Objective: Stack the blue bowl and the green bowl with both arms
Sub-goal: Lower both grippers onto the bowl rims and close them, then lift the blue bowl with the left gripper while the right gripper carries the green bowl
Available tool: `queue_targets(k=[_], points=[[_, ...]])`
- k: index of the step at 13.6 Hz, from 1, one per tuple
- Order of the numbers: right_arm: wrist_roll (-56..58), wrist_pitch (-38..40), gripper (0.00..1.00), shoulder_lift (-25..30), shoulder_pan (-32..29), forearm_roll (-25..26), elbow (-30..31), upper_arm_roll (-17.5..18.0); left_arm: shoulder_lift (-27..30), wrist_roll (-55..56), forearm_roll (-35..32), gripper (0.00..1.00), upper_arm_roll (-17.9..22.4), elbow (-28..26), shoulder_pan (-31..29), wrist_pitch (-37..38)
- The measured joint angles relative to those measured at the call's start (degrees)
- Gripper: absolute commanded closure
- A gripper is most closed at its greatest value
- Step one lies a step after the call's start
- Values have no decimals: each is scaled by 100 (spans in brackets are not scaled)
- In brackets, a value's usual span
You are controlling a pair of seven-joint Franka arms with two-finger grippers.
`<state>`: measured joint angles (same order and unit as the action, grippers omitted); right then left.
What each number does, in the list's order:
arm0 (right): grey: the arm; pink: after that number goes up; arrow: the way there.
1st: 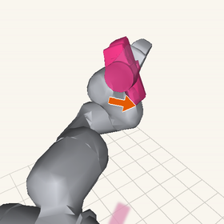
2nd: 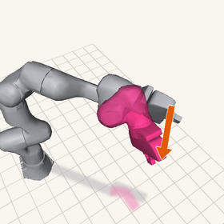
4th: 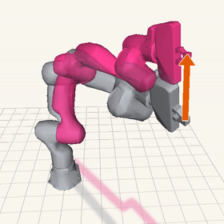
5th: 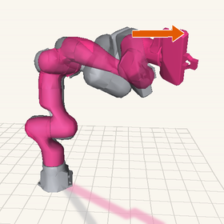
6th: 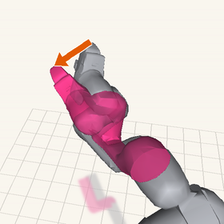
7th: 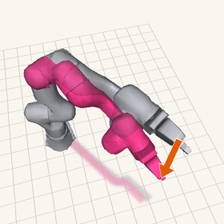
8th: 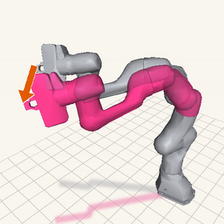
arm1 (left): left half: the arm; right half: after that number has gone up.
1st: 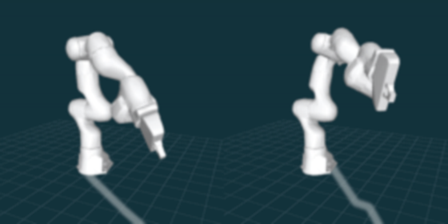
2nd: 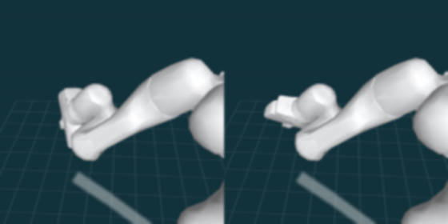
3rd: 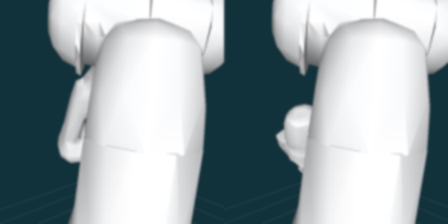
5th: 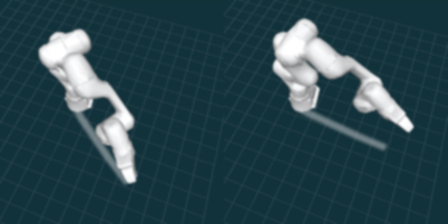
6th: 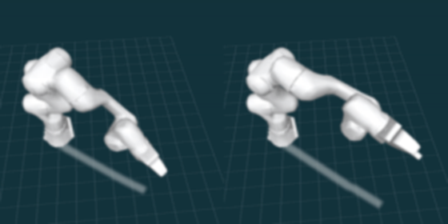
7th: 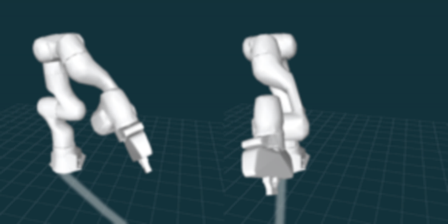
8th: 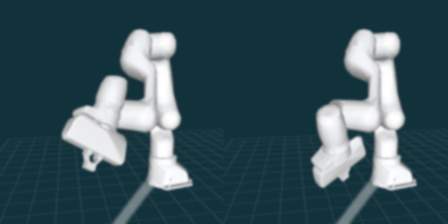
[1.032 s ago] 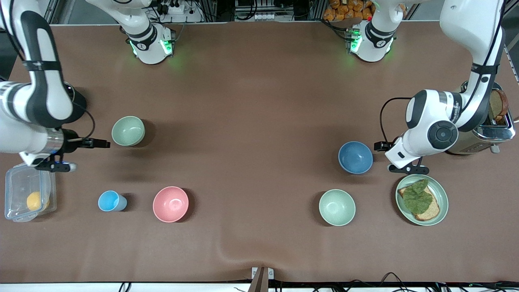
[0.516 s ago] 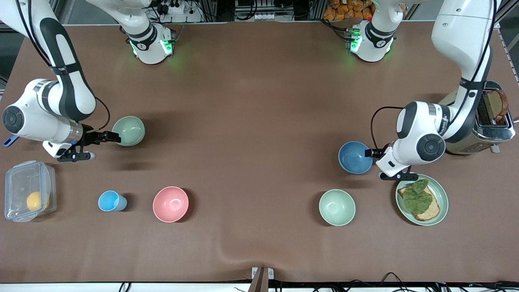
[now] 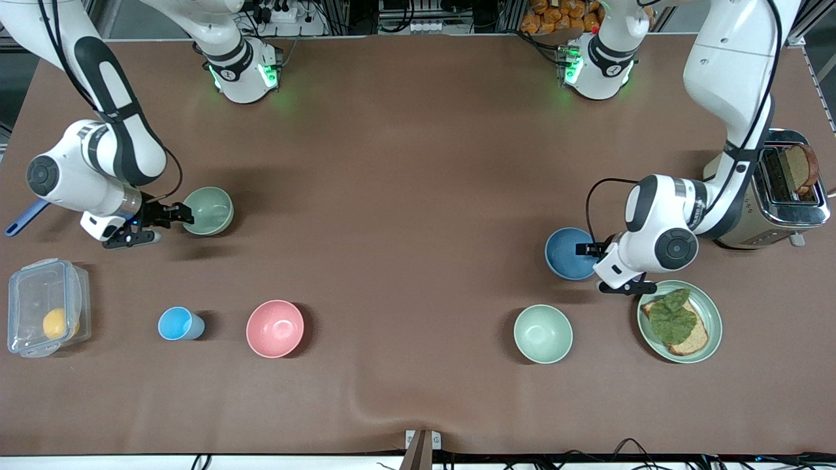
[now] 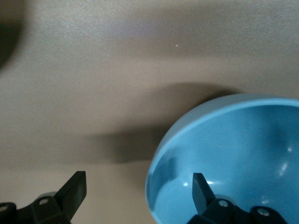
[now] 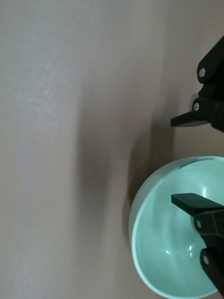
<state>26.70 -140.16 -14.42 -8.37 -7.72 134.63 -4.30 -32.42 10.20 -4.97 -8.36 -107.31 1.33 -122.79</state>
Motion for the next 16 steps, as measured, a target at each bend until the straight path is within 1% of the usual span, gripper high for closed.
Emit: queue_targets(k=[1,2,3,5,6,7,11,13,14,16], points=[[2,-38,100,0,0,0,39,10,-48,0,0,0,1,9,0,-45],[2,-48,100,0,0,0,48,13,-78,0,0,19,1,15,0,-120],[2,-47,100,1,0,-1,48,17,-90,0,0,36,1,21,0,-180],[2,-19,100,12,12,-4,46,41,-90,0,0,81,1,38,0,-200],[0,81,100,39,25,-16,25,61,-90,0,0,98,1,40,0,-200],[-3,291,100,76,39,-58,-44,80,-91,0,0,100,1,40,0,-200],[-63,1314,100,270,53,-333,-579,107,-84,0,35,100,-19,69,5,-191],[-346,1469,100,395,173,-572,-655,152,-46,-1,43,100,-27,91,6,-153],[-607,1487,100,436,336,-695,-655,162,-51,-1,43,100,-26,91,6,-153],[-1376,1485,100,510,798,-783,-656,178,-35,-1,44,100,-30,101,5,-153]])
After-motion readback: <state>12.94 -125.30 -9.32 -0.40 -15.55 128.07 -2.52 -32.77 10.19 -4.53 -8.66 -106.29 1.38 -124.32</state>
